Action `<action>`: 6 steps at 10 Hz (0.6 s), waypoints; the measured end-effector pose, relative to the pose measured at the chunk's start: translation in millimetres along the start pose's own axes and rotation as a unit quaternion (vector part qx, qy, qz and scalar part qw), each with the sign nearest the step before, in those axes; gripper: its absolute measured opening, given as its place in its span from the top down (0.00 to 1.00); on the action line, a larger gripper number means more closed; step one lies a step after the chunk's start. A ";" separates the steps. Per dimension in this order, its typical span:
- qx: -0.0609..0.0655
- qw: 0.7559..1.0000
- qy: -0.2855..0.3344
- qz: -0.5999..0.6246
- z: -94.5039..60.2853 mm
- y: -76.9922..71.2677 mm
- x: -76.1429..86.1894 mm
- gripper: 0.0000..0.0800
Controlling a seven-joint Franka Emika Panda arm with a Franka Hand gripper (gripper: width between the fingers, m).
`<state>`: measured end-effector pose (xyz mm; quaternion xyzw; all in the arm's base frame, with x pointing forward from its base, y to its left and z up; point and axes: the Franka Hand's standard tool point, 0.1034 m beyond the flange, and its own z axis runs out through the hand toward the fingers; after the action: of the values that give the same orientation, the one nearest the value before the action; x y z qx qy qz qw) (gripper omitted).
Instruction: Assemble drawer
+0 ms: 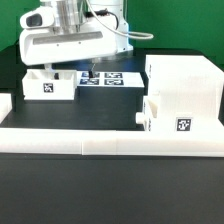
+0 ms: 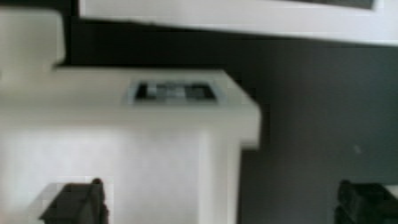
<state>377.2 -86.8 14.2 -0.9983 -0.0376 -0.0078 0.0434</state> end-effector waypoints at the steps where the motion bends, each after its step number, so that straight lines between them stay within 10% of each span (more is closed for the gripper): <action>1: -0.003 1.000 0.003 0.000 4.4 0.5 -2.8 0.19; 6: -0.005 1.000 0.005 -0.004 9.2 -1.3 -3.6 0.20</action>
Offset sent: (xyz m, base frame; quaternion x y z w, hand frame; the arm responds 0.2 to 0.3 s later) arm -0.0050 -0.0016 -0.0169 -0.0046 0.0135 -0.0048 0.9999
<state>373.6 -85.0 5.0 -0.9983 -0.0411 -0.0133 0.0384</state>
